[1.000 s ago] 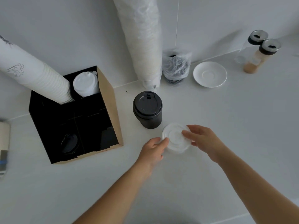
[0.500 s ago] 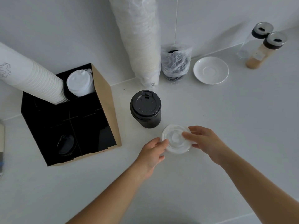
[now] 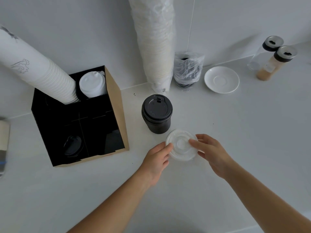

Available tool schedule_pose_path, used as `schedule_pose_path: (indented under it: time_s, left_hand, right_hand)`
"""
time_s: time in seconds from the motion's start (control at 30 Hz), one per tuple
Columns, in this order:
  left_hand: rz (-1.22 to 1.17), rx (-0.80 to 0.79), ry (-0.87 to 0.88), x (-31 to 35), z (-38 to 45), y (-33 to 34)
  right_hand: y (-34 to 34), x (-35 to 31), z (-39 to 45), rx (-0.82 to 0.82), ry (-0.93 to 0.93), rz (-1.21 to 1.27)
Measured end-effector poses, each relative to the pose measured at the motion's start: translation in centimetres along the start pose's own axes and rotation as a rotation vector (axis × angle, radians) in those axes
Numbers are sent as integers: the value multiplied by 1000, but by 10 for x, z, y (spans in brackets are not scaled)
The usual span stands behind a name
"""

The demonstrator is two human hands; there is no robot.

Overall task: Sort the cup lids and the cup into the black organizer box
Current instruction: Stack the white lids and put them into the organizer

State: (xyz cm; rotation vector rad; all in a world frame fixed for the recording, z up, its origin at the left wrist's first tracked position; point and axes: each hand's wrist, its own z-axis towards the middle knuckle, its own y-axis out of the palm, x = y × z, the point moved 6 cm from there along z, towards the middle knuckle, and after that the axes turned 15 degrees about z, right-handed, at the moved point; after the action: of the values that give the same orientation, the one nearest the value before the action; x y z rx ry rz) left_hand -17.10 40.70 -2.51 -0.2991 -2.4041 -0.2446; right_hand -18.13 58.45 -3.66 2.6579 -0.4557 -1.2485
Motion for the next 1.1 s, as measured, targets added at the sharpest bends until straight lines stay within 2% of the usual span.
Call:
schedule_pose_path:
  time_s: [0.4,0.63,1.1]
  left_hand:
    - [-58,175,191,-9,-52,-25]
    - [-61,295,266,-15,-85,-51]
    - [-133,284,348,-20,-126,-120]
  right_hand:
    - [45,-10,-42,-152,-61,84]
    - [75,-6,-57,-209,-33,74]
    - [160,-2,-63,-226,8,-93]
